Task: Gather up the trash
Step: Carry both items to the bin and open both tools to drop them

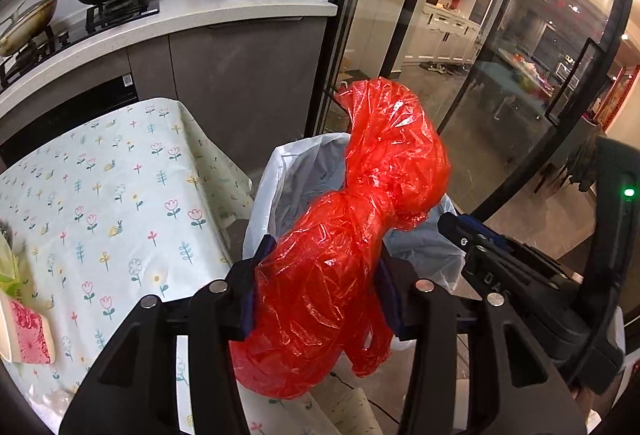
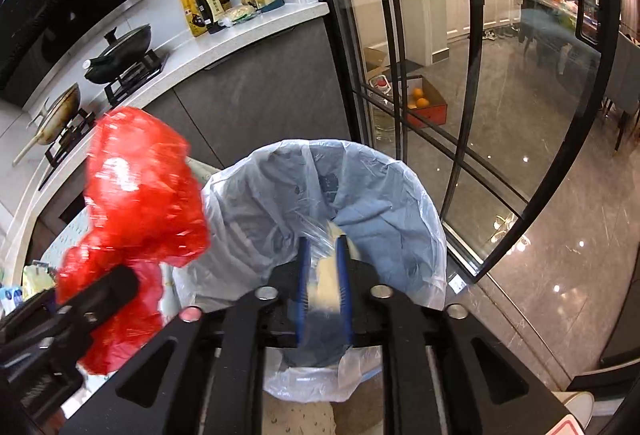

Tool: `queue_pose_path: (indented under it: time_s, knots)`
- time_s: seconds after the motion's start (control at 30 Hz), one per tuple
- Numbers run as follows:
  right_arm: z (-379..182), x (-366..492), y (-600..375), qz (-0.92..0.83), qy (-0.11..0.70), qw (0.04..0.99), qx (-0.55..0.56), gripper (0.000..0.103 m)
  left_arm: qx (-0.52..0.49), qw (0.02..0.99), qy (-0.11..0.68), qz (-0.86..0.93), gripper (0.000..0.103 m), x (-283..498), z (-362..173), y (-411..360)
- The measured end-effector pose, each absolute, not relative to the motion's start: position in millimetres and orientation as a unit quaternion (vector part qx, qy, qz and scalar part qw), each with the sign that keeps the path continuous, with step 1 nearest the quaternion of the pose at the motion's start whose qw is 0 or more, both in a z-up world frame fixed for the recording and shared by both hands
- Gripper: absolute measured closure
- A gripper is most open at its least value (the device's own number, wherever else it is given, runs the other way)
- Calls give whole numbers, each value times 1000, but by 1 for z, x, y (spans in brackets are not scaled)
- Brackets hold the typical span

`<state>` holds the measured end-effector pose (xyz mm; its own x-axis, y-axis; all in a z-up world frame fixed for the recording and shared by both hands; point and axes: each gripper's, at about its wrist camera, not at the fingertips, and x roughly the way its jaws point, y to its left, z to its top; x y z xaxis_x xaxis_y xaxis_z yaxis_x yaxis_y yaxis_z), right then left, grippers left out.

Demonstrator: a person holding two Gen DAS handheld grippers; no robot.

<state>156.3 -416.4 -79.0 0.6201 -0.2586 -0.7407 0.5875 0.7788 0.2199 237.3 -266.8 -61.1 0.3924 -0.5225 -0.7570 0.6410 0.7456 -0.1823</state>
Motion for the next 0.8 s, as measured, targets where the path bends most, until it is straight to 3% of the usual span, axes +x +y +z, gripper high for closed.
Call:
queue_pose_path:
  time_s: [0.07,0.13,0.5,0.8]
  knots:
    - [-75,153,-414,-251,353,874,219,64,67,831,427,-349,46,239,-62,-269]
    - [-69,150,-410,-255,348,878,208,62,63,836,420,-349,32,236,-60,-268]
    - [-37,123,-400,-259,316,889,208,51,49,845,399,-352,31,229,-39,-255]
    - [-15,113,-359,-222,303,907,192,48,34,873,369,-316,31,218,-11,-208]
